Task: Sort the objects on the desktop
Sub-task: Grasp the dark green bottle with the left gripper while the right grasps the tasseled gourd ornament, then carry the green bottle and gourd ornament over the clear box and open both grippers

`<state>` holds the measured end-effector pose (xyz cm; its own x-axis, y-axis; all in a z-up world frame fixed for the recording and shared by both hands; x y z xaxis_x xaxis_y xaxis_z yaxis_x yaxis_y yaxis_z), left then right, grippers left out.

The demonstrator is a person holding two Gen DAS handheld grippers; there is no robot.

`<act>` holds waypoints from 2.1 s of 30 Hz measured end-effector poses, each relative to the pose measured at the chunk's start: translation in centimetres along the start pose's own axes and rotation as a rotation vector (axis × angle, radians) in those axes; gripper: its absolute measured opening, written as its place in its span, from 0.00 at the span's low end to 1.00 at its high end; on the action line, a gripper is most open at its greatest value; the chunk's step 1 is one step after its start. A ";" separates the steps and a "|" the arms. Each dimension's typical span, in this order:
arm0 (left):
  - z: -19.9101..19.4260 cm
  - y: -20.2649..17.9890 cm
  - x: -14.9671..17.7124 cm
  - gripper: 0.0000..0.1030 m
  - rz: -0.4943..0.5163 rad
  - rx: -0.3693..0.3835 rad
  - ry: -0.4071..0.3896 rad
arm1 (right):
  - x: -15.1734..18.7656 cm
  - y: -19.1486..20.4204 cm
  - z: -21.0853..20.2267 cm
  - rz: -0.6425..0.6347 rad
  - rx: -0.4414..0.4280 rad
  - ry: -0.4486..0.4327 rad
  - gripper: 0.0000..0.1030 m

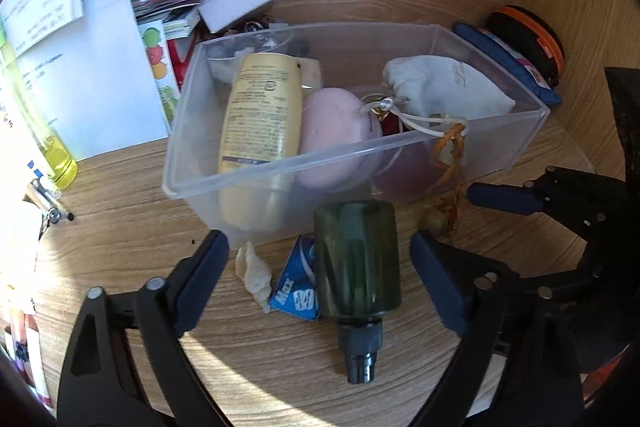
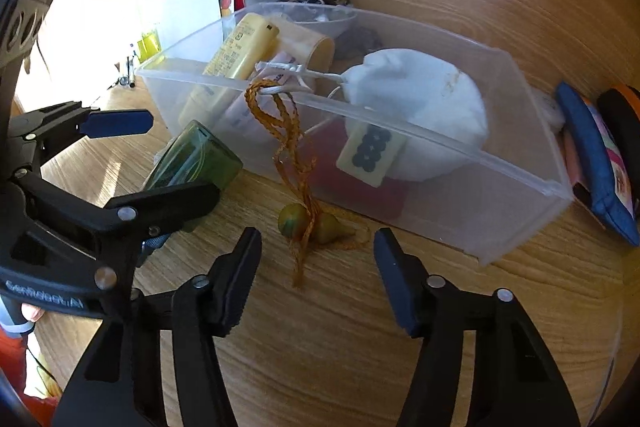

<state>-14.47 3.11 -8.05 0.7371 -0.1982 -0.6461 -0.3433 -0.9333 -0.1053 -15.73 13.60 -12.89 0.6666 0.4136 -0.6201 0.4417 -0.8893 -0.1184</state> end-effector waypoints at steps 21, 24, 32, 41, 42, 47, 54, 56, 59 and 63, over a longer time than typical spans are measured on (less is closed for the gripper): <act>1.0 0.1 0.6 0.55 -0.042 0.092 0.056 | 1.2 0.4 -0.4 0.035 0.005 -0.024 0.38; 0.8 0.2 0.8 0.43 -0.029 0.040 0.051 | 1.4 0.4 -1.3 0.045 0.009 -0.042 0.38; -1.1 0.4 0.9 0.41 -0.056 0.077 0.018 | 1.0 -1.0 -4.0 0.099 -0.007 -0.094 0.38; -4.6 1.0 1.0 0.40 -0.095 0.113 -0.043 | -0.2 -1.1 -6.7 0.119 -0.033 -0.158 0.38; -5.0 1.1 1.0 0.40 -0.095 0.109 -0.051 | -0.3 -1.1 -6.8 0.123 -0.037 -0.162 0.38; -6.8 1.6 0.8 0.40 -0.097 0.101 -0.087 | -1.0 -1.0 -7.0 0.137 -0.060 -0.175 0.38; -8.7 2.3 -0.6 0.40 -0.096 0.093 -0.138 | -2.2 -1.3 -7.5 0.145 -0.077 -0.198 0.38; -9.2 2.7 -1.2 0.40 -0.093 0.080 -0.151 | -2.6 -1.4 -7.7 0.144 -0.073 -0.208 0.38; -10.0 3.2 -2.3 0.40 -0.089 0.083 -0.170 | -3.0 -1.7 -8.0 0.145 -0.072 -0.220 0.38; -10.7 3.8 -4.0 0.40 -0.088 0.095 -0.195 | -3.9 -2.0 -8.0 0.147 -0.066 -0.231 0.38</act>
<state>-12.48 -2.87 2.24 0.6436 -0.0473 -0.7639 -0.3427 -0.9103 -0.2324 -14.43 15.34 -4.07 0.5755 0.2190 -0.7879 0.3937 -0.9187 0.0322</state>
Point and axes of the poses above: each gripper's, at about its wrist camera, not at the fingertips, and z roughly the way its jaws point, y to its left, x to its underside, the point moved 4 cm from there along z, roughly the way its jaws point, and after that the axes turned 6 degrees about x, right-handed, at the moved point
